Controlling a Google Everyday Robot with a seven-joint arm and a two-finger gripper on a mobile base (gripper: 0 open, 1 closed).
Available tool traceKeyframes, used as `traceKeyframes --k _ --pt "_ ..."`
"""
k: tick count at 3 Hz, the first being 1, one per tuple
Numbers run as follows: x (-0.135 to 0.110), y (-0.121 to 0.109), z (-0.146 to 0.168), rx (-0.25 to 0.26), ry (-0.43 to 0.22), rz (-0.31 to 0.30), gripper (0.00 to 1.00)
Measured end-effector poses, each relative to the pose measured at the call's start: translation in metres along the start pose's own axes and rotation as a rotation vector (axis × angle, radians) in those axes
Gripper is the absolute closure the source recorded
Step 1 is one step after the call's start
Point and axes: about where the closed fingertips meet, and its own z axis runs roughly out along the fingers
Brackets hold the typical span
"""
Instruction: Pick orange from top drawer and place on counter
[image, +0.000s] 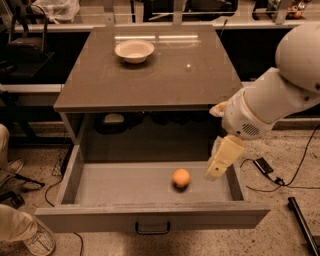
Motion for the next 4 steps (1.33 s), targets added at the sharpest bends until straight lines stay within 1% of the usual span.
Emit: traceKeyframes --k 1,2,3,4 --pt "0.016 -0.005 0.053 -0.056 -0.017 0.011 0.00" --pt "0.028 -0.014 0.106 -0.093 -0.050 0.026 0.00" --pt "0.028 -0.014 0.107 -0.093 -0.050 0.025 0.00" --pt "0.031 -0.022 0.124 -0.093 -0.079 -0.016 0.00"
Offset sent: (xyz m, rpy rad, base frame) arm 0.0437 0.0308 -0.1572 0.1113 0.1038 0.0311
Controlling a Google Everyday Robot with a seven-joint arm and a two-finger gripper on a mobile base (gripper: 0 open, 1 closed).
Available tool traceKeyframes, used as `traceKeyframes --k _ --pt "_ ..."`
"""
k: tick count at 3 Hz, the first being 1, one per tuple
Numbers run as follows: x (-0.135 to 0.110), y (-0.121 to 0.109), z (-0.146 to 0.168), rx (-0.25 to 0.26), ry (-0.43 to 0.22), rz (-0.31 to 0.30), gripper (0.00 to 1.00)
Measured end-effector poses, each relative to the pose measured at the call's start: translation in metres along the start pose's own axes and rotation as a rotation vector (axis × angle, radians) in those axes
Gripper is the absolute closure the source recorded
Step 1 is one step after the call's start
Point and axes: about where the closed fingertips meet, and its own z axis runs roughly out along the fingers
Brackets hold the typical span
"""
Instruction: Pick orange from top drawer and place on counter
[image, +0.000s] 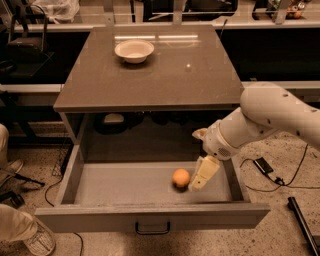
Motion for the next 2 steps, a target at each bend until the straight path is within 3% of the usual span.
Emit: traceKeyframes --k 2 --pt "0.008 -0.032 0.029 0.046 -0.063 -0.036 0.00"
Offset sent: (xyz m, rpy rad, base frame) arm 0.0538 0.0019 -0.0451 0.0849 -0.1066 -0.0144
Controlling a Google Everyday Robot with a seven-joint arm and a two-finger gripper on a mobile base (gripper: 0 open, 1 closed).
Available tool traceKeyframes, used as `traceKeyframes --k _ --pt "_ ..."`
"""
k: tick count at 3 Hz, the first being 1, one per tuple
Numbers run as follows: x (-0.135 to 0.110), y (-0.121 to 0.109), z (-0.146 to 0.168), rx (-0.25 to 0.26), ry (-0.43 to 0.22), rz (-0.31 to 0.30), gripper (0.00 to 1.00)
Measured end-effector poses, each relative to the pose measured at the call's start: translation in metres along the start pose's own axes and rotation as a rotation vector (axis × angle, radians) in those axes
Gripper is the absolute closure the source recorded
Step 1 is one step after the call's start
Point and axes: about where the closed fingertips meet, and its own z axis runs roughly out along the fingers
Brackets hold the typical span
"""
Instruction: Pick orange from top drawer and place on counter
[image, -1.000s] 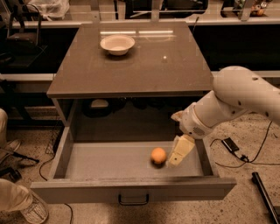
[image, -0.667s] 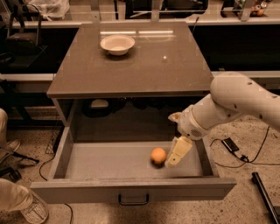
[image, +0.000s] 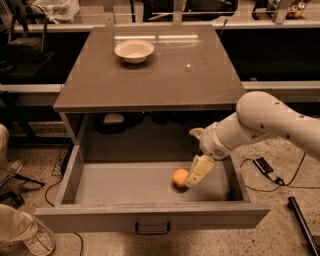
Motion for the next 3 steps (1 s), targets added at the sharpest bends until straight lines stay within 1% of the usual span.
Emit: traceKeyframes --k 1,2,3 --pt "0.012 -0.009 0.020 0.003 -0.012 -0.009 0.00" --pt "0.031 -0.009 0.054 -0.028 -0.025 -0.019 0.00" --pt "0.033 -0.004 0.057 -0.024 -0.029 -0.025 0.00"
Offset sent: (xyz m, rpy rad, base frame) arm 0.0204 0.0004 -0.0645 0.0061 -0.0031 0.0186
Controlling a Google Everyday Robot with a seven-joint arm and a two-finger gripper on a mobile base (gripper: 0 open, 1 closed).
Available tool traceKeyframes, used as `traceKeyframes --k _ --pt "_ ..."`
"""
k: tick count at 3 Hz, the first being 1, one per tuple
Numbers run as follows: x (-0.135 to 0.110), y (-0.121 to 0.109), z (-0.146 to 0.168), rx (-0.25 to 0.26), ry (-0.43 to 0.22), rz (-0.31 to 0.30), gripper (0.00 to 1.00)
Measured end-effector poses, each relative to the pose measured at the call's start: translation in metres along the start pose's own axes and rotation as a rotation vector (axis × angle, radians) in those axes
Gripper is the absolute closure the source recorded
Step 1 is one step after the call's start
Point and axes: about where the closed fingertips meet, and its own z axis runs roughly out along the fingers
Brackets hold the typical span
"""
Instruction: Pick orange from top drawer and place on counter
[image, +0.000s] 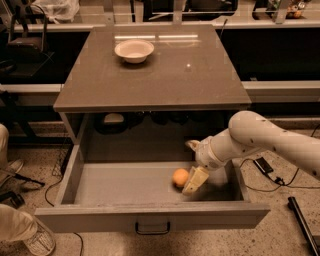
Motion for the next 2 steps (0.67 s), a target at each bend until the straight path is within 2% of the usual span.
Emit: traceKeyframes --k 2 --pt "0.0011 0.0115 0.0052 0.009 -0.025 -0.027 0.00"
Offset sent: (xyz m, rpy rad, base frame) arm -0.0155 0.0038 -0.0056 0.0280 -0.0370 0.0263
